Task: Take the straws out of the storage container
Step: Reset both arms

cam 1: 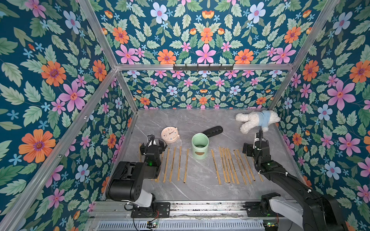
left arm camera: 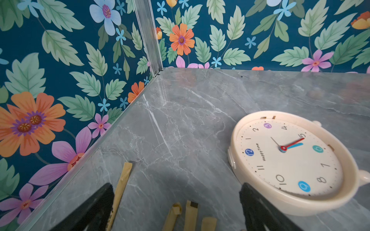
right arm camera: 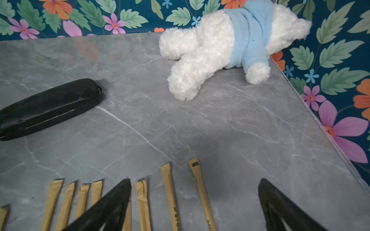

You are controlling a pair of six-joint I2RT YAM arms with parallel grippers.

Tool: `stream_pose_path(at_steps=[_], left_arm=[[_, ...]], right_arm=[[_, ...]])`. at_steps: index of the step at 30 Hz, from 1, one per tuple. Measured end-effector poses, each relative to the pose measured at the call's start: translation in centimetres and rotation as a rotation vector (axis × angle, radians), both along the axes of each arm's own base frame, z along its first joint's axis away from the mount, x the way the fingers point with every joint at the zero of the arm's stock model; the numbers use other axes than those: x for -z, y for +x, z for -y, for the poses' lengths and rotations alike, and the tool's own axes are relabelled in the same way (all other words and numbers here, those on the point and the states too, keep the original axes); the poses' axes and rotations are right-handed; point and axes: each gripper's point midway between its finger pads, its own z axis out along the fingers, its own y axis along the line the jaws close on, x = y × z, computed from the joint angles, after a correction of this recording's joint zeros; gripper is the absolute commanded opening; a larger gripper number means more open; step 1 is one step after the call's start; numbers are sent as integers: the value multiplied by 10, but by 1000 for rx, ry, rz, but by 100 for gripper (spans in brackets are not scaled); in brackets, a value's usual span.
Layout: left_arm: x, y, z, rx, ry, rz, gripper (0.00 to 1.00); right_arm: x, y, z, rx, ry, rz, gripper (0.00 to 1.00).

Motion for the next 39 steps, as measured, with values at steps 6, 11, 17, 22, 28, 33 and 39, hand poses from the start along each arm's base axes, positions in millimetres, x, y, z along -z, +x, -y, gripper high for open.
stream_pose_path(at_steps=[6,11,17,22,28,33,39], left_arm=[[-1,4,-2,26,-20,37,100],[3,6,1,56,-29,37,100],[0,8,3,68,-33,52,99],[-1,9,4,74,-34,53,100],[-1,9,5,79,-36,55,100],[-1,9,5,80,-36,53,100],[-2,11,4,80,-38,56,100]], right_arm=[[8,9,6,11,-20,35,99],[15,9,12,13,-65,69,99],[18,14,28,55,-80,132,99],[30,21,37,77,-68,147,99],[29,29,46,95,-30,182,99],[26,35,45,77,-9,192,99],[27,35,42,66,8,184,99]])
